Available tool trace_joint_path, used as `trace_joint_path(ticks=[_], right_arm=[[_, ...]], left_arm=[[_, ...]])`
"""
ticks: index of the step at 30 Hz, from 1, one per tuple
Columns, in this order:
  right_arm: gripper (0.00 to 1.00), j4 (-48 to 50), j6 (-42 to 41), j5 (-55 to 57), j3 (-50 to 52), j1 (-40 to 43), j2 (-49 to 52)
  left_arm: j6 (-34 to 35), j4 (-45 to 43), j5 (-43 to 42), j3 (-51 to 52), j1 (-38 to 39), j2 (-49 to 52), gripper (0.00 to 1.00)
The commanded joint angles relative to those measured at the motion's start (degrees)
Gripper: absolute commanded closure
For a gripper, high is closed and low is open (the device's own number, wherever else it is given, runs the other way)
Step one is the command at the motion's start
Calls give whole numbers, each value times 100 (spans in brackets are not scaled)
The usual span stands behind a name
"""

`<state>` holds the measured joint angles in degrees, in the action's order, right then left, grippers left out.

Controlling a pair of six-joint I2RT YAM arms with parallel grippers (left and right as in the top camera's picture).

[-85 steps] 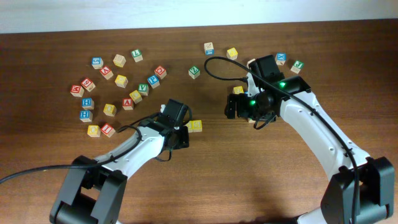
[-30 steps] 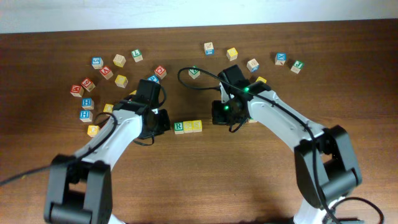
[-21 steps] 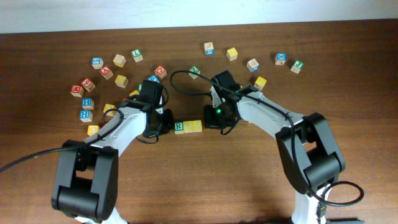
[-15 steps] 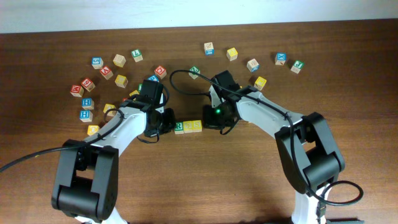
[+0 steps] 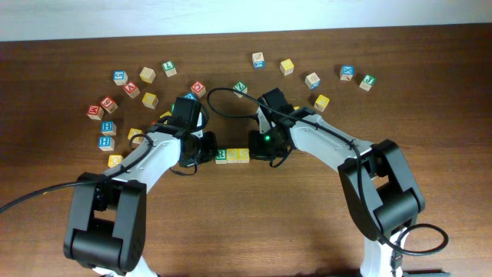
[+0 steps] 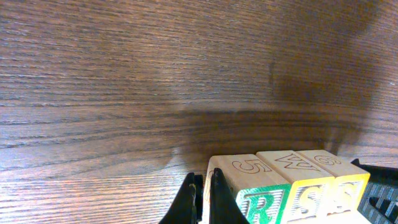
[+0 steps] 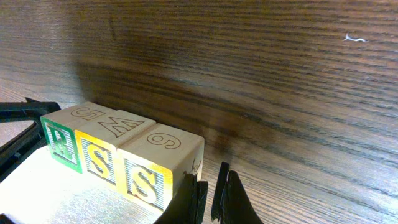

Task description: Spell out RSS

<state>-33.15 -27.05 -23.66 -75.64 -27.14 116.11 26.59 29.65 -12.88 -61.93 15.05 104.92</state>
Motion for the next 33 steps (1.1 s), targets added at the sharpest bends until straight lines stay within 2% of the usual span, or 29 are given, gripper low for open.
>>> trace_joint_path(ticks=[1,14,33], right_arm=[[96,42,-2,-118,-28,-42,63],[96,-46,-4,-122,-28,96,61],[96,-157,0,184,-35,96,61]], left_arm=[[-118,-48,-391,-7,125,111,100],[-118,-120,-385,-7,173,111,100],[-118,-31,293,-11,166,107,100]])
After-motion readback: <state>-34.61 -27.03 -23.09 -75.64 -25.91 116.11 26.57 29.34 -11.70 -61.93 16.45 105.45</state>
